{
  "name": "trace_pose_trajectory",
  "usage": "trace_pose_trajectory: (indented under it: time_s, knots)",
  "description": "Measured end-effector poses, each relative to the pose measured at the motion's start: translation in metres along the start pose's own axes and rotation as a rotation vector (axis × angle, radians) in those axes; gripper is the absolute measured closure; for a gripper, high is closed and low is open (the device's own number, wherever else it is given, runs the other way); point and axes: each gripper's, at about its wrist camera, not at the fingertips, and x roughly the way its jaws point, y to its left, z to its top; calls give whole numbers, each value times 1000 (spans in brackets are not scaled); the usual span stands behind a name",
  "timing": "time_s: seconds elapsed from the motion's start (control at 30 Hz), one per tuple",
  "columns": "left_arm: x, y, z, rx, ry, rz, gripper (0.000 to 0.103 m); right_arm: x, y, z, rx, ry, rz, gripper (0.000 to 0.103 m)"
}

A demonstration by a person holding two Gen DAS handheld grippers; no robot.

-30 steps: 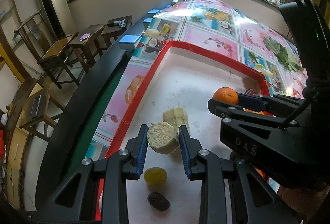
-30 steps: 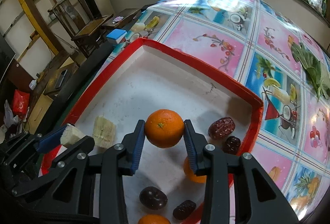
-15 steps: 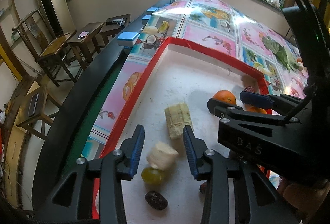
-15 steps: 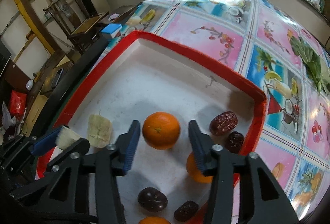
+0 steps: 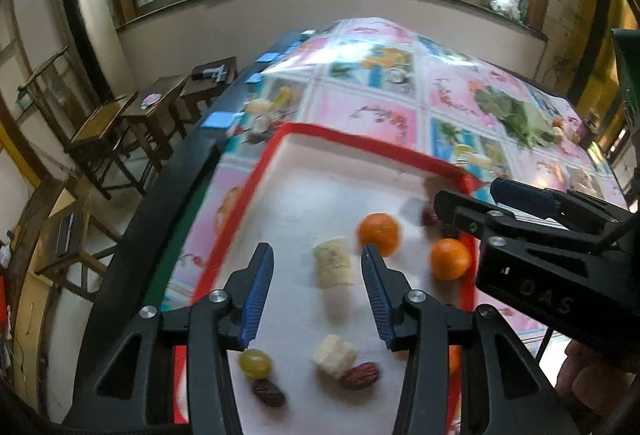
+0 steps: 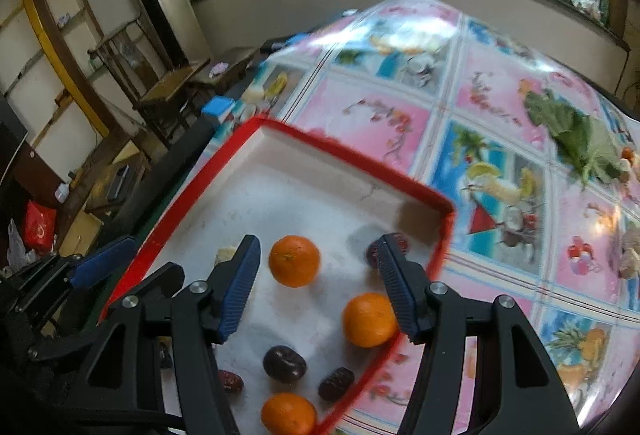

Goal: Organize fruits
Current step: 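Move both open grippers back toward the beige blocks on the tablecloth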

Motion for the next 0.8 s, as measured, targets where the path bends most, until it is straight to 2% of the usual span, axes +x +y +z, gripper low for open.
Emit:
trace_pose_trajectory:
  time_s: [0.3, 0.57, 0.8]
  knots:
    - [-5, -82, 3, 123, -2, -84, 54, -48, -62, -16, 88, -59, -57, 41]
    - [-1, -164, 1, 221, 16, -167, 53, -104, -151, -46, 188, -103, -176, 41]
    - [11, -231, 0, 305, 43, -219, 52, -138, -240, -77, 293, -101, -281, 41]
